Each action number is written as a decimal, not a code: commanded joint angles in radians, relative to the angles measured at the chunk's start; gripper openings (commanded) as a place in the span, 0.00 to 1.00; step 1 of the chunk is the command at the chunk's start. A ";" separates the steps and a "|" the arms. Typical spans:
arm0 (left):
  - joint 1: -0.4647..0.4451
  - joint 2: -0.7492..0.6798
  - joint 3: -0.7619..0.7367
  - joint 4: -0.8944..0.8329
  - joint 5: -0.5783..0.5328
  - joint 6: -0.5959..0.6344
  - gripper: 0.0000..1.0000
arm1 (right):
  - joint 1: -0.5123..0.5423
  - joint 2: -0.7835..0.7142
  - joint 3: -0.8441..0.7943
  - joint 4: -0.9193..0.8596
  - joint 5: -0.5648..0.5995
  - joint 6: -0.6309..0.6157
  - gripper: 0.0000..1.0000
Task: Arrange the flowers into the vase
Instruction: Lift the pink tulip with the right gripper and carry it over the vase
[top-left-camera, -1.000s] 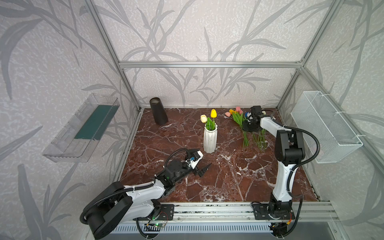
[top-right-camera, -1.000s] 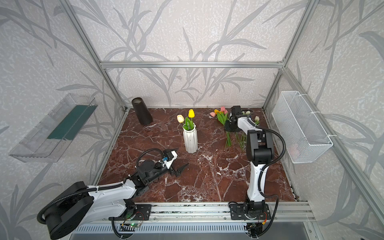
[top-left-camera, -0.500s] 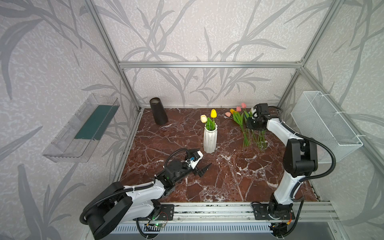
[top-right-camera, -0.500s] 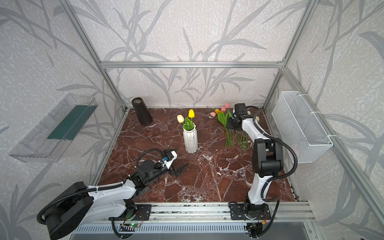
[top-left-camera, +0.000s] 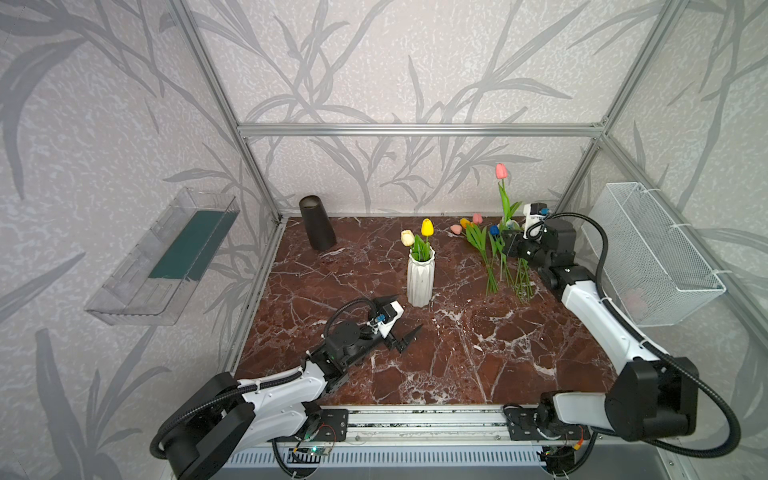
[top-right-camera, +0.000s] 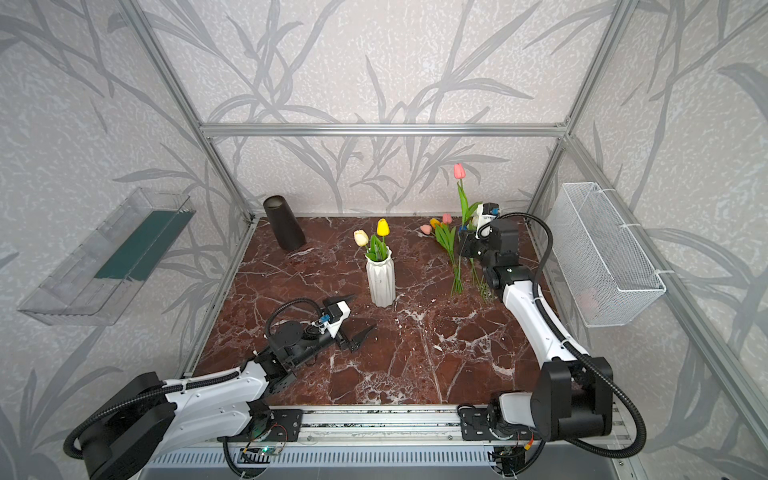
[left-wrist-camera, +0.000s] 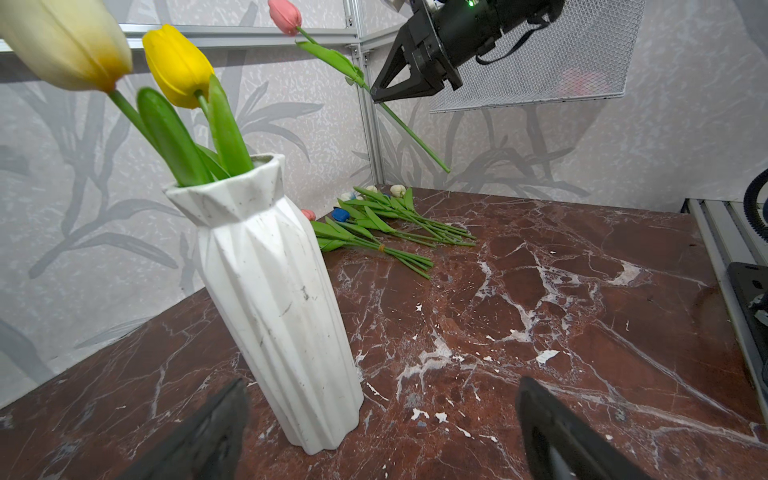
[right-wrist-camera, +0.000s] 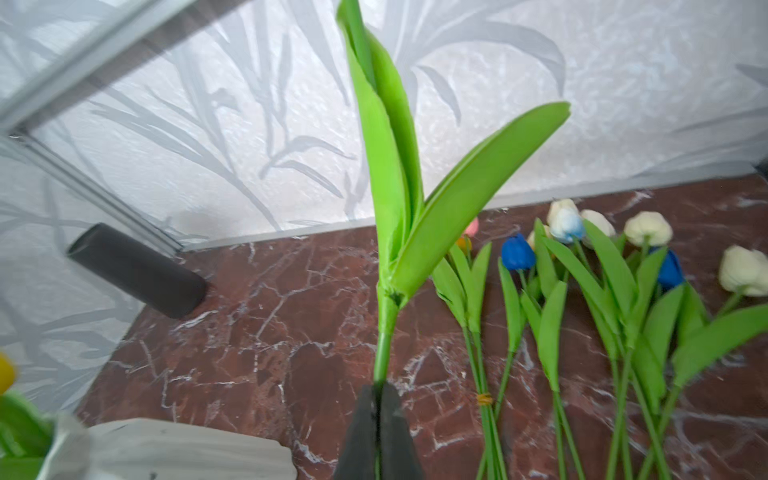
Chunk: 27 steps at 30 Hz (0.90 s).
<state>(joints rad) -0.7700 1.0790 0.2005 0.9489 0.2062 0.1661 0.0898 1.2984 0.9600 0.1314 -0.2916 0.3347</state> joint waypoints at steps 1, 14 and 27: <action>-0.003 -0.018 -0.018 0.013 -0.013 0.026 0.99 | 0.025 -0.063 -0.105 0.458 -0.113 0.101 0.00; -0.002 0.000 -0.019 0.016 -0.031 0.021 0.99 | 0.334 0.000 -0.139 1.084 -0.190 0.115 0.00; -0.003 -0.008 -0.018 0.012 -0.014 0.027 0.99 | 0.433 0.225 -0.089 1.274 -0.121 0.046 0.00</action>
<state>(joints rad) -0.7704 1.0843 0.1932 0.9497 0.1852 0.1677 0.5076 1.5196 0.8276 1.3064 -0.4313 0.4252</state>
